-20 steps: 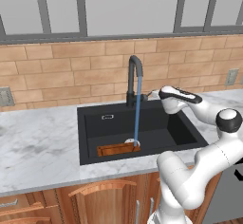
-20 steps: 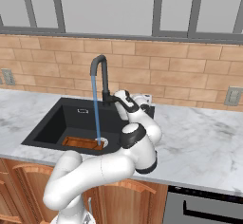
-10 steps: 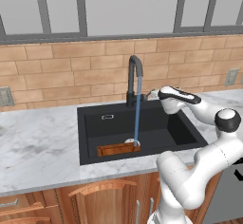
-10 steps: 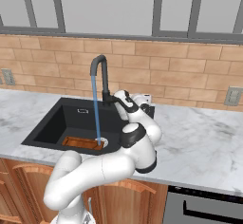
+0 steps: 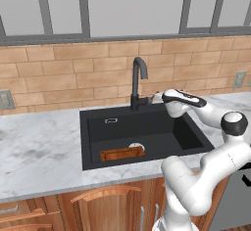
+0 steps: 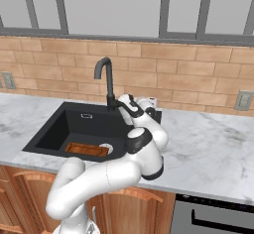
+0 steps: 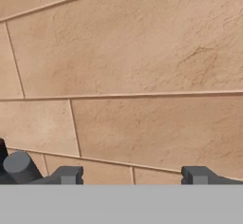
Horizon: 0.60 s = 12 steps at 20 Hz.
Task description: Turn on the sink faucet with hot water and rinse the cutting board for ten seconds, then turn off the faucet. Push the cutting board to reach the water if necessary.
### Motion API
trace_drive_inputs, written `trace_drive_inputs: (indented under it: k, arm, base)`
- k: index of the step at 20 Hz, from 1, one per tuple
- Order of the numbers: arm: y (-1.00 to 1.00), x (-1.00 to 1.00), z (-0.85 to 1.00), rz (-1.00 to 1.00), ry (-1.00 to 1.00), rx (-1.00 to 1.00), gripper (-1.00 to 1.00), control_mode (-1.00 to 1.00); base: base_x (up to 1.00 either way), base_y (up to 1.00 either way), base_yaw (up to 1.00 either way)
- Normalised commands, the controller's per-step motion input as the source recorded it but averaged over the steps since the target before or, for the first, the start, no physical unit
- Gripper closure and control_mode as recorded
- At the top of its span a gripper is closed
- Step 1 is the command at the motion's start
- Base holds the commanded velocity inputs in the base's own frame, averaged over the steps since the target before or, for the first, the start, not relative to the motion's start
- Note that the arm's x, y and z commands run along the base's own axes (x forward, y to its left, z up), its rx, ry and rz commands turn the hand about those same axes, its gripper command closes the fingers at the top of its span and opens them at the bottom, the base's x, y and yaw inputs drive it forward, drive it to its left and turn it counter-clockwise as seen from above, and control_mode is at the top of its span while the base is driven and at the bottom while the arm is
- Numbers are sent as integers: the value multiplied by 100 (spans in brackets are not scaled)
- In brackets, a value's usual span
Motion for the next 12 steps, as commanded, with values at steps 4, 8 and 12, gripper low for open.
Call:
trace_drive_inputs:
  k: [4,8,12]
  arm:
    - [50,0,0,0,0,0,-100,-100]
    - [51,0,0,0,0,0,-100,-100]
    - [51,0,0,0,0,0,-100,-100]
  base:
    - [0,0,0]
    - [0,0,0]
    - [0,0,0]
